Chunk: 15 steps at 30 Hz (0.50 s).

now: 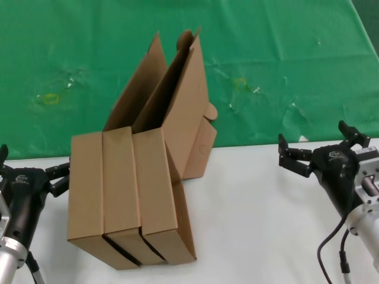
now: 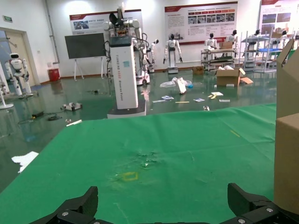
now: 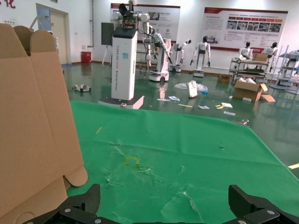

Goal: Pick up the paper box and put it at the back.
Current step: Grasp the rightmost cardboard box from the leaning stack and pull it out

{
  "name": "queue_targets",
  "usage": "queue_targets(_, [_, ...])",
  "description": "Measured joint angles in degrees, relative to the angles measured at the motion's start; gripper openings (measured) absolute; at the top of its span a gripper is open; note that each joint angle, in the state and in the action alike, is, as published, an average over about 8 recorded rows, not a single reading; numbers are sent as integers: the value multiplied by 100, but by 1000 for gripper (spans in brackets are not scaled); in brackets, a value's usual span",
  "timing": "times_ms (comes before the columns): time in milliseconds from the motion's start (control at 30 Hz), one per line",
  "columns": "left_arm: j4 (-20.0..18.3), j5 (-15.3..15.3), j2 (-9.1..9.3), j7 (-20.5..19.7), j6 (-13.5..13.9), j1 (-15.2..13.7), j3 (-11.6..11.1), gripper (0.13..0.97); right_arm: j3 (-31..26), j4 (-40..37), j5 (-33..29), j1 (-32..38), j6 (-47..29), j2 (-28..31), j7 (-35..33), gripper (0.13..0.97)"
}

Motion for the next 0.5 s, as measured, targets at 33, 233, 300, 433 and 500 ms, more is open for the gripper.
queue_targets(33, [0,0,0,0,0,0,0,965,0,0,0,0,0,0,0,966])
queue_targets(233, [0,0,0,0,0,0,0,964,0,0,0,0,0,0,0,966])
queue_targets(300, [0,0,0,0,0,0,0,964,0,0,0,0,0,0,0,966])
queue_targets(433, [0,0,0,0,0,0,0,965,0,0,0,0,0,0,0,966])
queue_targets(500, [0,0,0,0,0,0,0,965,0,0,0,0,0,0,0,966])
